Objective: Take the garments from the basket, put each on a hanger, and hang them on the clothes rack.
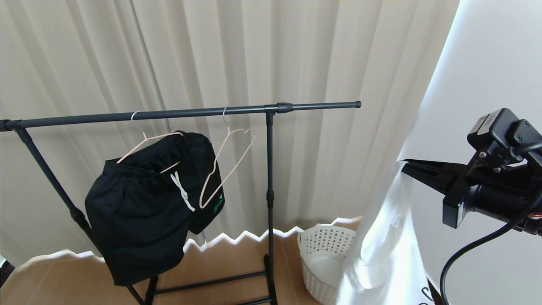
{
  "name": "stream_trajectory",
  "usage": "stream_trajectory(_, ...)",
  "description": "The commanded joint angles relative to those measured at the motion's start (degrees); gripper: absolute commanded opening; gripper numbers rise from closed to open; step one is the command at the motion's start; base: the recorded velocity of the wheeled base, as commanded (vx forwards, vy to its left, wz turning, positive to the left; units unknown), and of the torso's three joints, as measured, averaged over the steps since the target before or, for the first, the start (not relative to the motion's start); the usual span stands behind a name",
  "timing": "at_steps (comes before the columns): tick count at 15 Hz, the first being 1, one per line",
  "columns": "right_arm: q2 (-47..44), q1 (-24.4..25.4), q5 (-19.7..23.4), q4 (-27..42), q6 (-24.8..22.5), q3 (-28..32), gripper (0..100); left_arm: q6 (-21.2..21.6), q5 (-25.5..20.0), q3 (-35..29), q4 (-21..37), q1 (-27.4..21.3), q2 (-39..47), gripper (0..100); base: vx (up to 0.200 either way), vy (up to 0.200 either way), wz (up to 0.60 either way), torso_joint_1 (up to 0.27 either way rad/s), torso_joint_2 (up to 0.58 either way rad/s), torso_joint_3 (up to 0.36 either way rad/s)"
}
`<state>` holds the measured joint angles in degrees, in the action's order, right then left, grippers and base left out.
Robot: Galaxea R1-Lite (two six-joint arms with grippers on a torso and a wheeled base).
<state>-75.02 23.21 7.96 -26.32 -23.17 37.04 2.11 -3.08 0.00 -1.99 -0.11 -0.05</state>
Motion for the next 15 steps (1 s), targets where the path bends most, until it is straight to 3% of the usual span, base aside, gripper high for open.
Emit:
stream_trajectory(1, 0.0, 0.1, 0.0, 0.0, 0.0, 0.0, 0, 0.0, 0.0, 0.0, 0.0, 0.0, 0.0, 100, 0.0, 0.2, 0.0, 0.002, 0.0, 0.002)
stream_trajectory(7, -0.1, 0.1, 0.0, -0.1, 0.0, 0.0, 0, 0.0, 0.0, 0.0, 0.0, 0.0, 0.0, 100, 0.0, 0.2, 0.0, 0.003, 0.0, 0.002)
stream_trajectory(10, -0.3, 0.1, 0.1, 0.0, 0.0, 0.0, 0, 0.1, 0.0, 0.0, -0.1, 0.0, 0.0, 100, 0.0, 0.0, 0.0, 0.0, 0.0, 0.0)
stream_trajectory(13, -0.5, 0.1, 0.0, 0.0, -0.1, 0.0, 0, 0.1, 0.0, 0.0, 0.0, 0.0, 0.0, 100, 0.0, 0.0, 0.6, 0.004, 0.0, 0.004)
stream_trajectory(15, -0.6, 0.1, 0.0, 0.0, -0.1, -0.1, 0, 0.1, 0.0, 0.0, -0.1, 0.0, 0.0, 100, 0.0, 0.0, 0.0, 0.0, 0.0, 0.0)
